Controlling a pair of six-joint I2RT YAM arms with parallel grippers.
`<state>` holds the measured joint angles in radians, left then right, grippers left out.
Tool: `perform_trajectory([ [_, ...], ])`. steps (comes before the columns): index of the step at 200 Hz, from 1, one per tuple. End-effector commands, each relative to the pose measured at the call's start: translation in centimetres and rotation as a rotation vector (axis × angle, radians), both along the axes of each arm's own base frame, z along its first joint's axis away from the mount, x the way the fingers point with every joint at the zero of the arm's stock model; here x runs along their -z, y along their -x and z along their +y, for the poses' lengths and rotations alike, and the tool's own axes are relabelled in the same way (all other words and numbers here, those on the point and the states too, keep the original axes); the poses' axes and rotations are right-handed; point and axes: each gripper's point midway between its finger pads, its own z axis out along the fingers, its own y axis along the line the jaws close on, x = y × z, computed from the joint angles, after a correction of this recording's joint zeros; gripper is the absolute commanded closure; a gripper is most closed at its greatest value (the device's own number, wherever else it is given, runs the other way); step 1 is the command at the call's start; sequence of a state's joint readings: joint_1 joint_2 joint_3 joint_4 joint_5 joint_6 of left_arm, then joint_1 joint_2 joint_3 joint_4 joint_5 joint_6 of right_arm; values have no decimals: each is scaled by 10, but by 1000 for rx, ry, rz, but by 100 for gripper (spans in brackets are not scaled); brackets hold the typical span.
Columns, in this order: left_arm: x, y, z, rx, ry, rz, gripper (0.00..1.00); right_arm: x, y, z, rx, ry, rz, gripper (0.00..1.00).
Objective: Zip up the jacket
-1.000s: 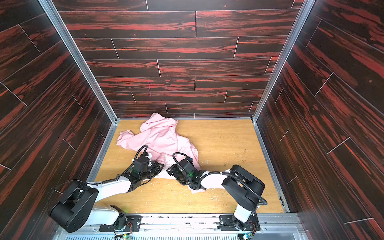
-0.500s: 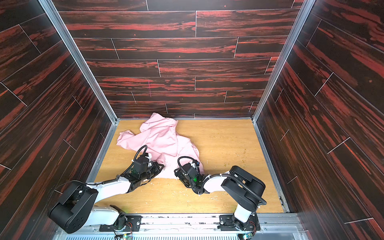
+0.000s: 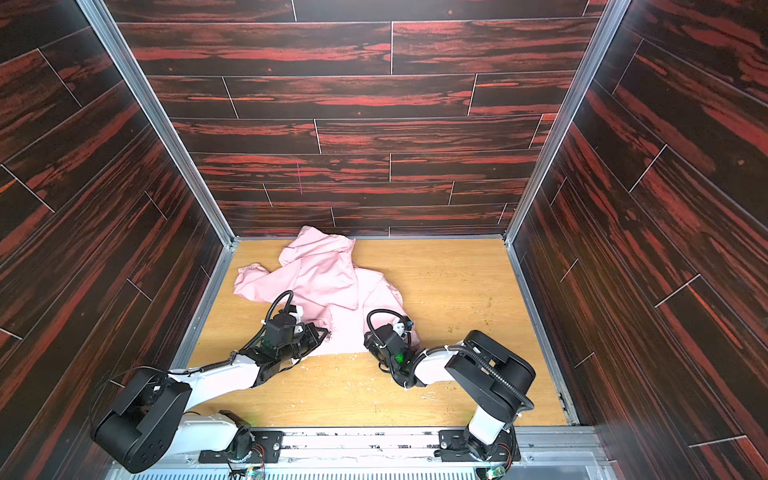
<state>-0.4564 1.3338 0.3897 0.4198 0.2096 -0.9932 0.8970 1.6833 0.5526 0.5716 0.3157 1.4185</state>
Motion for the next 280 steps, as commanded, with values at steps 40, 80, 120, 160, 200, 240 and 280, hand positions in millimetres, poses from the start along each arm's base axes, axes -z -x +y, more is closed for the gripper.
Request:
perform_trajectory([
  [40,3,6,-12,46,-7,6,100,-18,-28,2,1,-108,-133,54],
  [80,5,4,-15,49,-10,11,100,-13,-36,13,-31,-142,-145,56],
  [120,5,3,-16,48,-13,11,100,-1,-35,27,-72,-165,-114,58],
  [160,6,4,-15,46,-13,14,100,6,-35,32,-95,-150,-97,60],
  [200,6,6,-13,45,-15,17,100,1,-41,40,-119,-144,-124,66],
  [240,5,8,-12,48,-20,15,100,2,-50,38,-102,-126,-129,67],
  [280,3,10,-11,49,-23,12,100,13,-53,38,-92,-101,-91,68],
])
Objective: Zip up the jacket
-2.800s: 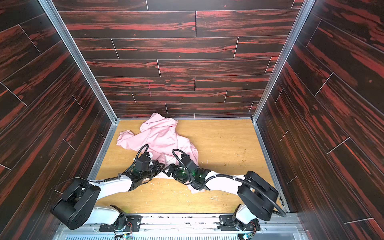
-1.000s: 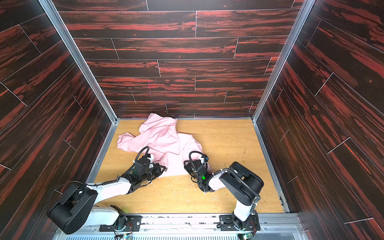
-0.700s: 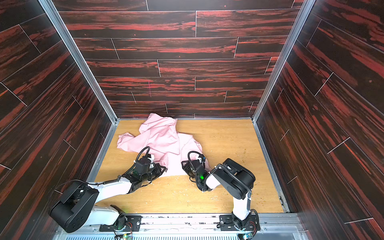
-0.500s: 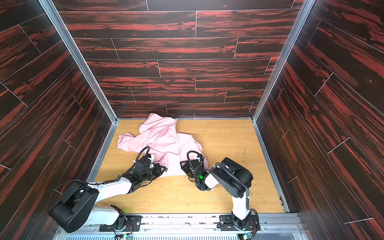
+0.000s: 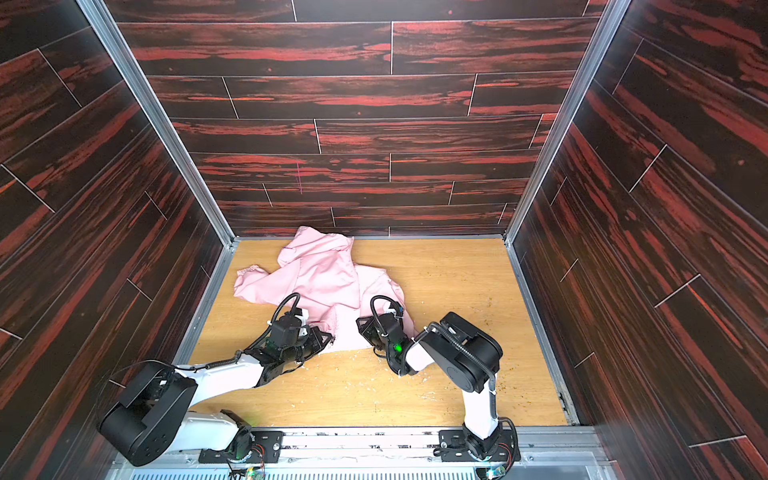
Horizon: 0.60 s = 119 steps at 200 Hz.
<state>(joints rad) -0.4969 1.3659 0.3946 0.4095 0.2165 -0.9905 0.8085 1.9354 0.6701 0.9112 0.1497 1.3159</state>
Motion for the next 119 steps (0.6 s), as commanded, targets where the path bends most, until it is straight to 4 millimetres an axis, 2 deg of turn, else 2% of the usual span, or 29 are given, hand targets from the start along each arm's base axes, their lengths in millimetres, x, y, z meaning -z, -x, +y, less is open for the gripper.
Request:
perform_trajectory([
  [1,-7,0,1,1,-8,-22,100,20,-3,-3,15,45,38,67],
  [50,-7,0,2,-3,-7,-21,100,37,1,-10,37,91,106,65],
  [110,-7,1,3,-2,-9,-20,100,39,-7,-8,58,76,104,71],
  [119,-8,2,3,-1,-8,-23,100,34,-11,-6,64,50,86,71],
])
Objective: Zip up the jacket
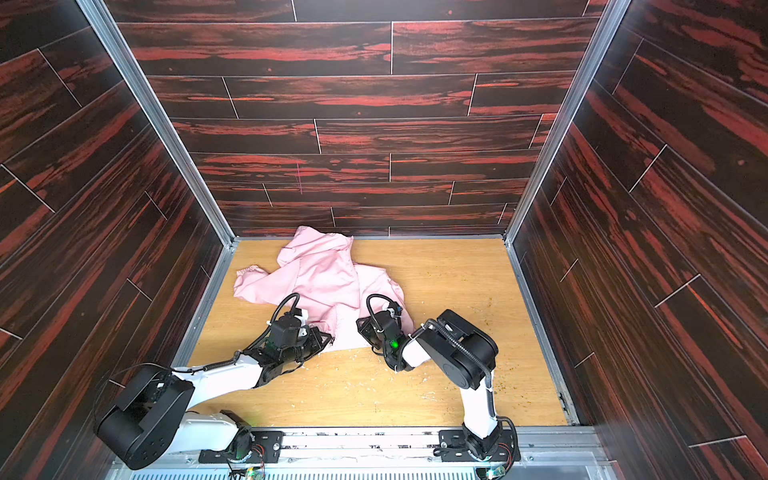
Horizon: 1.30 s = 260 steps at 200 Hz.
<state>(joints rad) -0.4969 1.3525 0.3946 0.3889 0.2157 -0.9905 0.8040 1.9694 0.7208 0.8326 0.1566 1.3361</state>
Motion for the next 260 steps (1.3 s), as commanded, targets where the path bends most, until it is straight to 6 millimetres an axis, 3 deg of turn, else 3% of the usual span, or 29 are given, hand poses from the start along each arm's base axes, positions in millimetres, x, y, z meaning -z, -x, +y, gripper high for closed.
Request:
perform_trajectory([
  [1,-7,0,2,-1,-5,-29,100,19,-5,-7,45,17,33,71],
  [75,-5,4,5,-3,-15,-24,100,28,-10,-8,58,-20,40,81],
  [132,-4,6,8,-10,-24,-18,100,14,-10,-7,17,-30,-10,91],
  [185,-18,0,7,-18,-10,-49,100,-40,0,6,-138,-92,-142,100],
  [214,-52,-12,0,-13,43,-140,100,-79,7,10,-235,-174,-220,100],
  [260,-120,-34,-9,-3,142,-324,100,-136,4,-2,-297,-255,-320,100],
])
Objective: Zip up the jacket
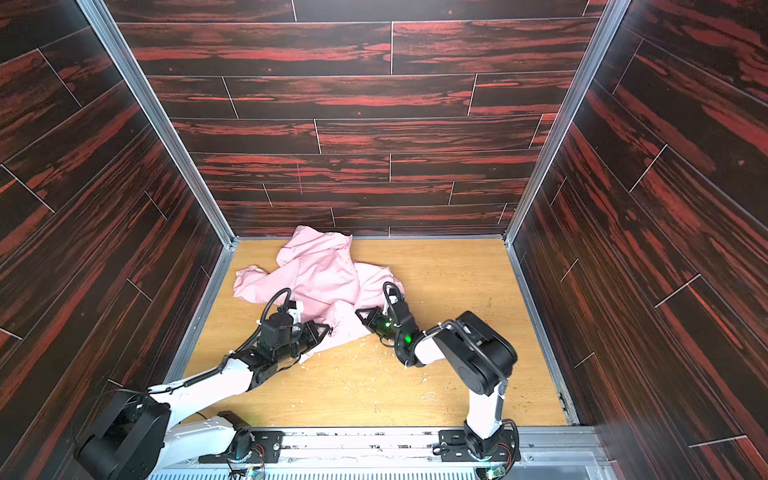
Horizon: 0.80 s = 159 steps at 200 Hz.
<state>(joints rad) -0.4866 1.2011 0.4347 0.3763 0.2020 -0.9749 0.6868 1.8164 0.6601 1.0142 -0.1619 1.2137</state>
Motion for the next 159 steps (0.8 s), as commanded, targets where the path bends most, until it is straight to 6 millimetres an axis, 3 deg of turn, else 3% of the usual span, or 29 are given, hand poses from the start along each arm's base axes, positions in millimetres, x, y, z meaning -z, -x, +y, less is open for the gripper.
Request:
perform_trajectory([
  [1,-58,-20,-8,14,75,-159,100,-47,5,-2,-68,-68,-110,100],
  [35,-98,-38,-23,56,177,-241,100,-80,1,-15,-80,-116,-162,100],
  [88,-133,-65,-40,100,343,-308,100,-118,2,-17,-142,-220,-214,100],
  [159,-138,-66,-49,135,433,-309,100,-143,-9,-6,-179,-364,-204,100],
])
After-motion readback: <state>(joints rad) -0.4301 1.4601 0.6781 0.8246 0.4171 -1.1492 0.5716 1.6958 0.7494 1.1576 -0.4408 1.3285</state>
